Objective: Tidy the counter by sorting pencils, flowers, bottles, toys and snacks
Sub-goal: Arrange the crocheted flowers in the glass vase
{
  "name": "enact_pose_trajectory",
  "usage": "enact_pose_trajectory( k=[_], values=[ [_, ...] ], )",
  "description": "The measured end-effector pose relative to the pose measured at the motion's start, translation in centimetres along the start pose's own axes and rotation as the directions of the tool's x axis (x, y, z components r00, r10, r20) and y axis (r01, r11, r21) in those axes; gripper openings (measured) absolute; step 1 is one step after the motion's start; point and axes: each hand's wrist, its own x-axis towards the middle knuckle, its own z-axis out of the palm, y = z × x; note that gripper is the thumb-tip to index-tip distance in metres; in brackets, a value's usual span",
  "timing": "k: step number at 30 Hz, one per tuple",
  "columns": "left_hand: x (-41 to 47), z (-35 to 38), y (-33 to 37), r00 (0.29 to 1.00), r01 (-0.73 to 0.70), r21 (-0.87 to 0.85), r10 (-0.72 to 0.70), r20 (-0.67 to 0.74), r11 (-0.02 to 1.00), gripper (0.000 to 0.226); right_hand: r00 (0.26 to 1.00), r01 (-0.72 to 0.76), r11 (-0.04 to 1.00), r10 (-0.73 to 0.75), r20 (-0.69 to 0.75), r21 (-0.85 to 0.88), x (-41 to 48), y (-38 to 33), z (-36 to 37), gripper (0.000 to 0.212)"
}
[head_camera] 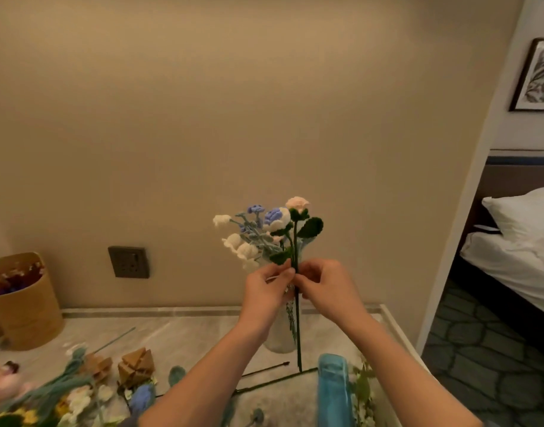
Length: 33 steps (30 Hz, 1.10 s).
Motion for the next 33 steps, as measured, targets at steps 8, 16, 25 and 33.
enact_pose_trajectory(
  k=[8,16,25,33],
  values=[
    [3.5,1.5,0.0,0.978,-0.201,0.458,0.205,0.041,0.866,0.027,0.946,0.112,0.992,-0.126,-0.298,-0.063,3.8,-2.6,-3.5,0.004],
    [5.1,1.0,-0.7,0.908,-0.337,0.888,0.358,0.218,0.314,0.052,0.875,0.205,0.978,-0.197,-0.441,-0.032,7.1,-5.4,-5.6,0.009],
    [7.4,1.0,-0.3,0.904,-0.344,0.936,0.298,0.306,0.080,0.021,0.864,0.209,0.977,-0.205,-0.459,-0.044,8.6,-4.8,-5.0,0.007],
    [8.2,-1.2,1.7,0.798,-0.461,0.879,0.487,0.354,0.117,0.022,0.831,0.268,0.963,-0.248,-0.497,-0.033,8.9,-4.5,-3.8,0.010]
  ],
)
